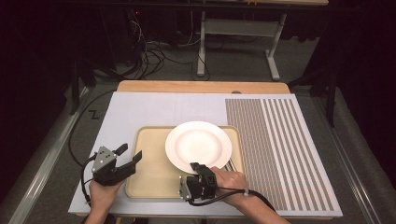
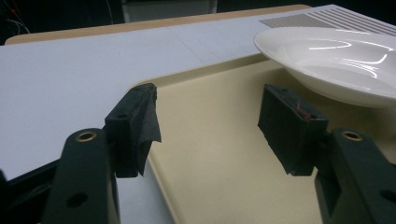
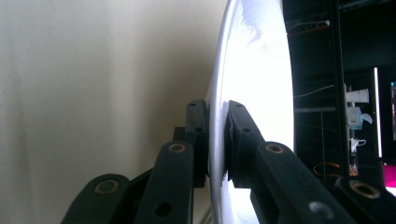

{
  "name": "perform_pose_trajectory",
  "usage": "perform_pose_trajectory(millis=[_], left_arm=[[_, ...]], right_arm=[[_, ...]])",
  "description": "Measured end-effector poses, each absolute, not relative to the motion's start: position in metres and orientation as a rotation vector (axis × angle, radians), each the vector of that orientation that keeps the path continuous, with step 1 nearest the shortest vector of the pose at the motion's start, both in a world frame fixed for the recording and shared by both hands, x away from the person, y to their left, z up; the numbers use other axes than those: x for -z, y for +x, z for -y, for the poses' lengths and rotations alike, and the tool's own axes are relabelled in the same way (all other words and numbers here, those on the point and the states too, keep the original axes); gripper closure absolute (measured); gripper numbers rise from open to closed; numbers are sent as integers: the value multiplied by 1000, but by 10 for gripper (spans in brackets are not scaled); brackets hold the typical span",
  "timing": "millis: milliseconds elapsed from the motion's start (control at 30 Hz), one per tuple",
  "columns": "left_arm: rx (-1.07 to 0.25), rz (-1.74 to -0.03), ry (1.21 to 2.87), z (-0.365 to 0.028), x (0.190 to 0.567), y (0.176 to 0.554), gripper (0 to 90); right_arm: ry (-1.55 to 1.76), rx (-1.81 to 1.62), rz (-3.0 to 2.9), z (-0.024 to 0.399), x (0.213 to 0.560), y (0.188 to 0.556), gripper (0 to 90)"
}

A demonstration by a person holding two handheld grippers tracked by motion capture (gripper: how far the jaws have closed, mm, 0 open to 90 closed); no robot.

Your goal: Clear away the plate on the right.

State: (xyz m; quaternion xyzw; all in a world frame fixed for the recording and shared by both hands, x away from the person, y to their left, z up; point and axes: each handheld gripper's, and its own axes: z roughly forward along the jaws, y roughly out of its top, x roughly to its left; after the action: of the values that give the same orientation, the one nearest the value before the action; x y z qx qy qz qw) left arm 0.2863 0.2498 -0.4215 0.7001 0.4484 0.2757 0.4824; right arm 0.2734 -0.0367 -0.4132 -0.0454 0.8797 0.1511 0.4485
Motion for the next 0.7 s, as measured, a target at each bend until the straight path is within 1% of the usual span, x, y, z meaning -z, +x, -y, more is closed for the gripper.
perform_pose_trajectory(millis=[700], left_arm=[[-674, -1093, 1708, -250, 422, 286, 379]], right_arm=[[-181, -389, -2199, 18, 428, 265, 822]])
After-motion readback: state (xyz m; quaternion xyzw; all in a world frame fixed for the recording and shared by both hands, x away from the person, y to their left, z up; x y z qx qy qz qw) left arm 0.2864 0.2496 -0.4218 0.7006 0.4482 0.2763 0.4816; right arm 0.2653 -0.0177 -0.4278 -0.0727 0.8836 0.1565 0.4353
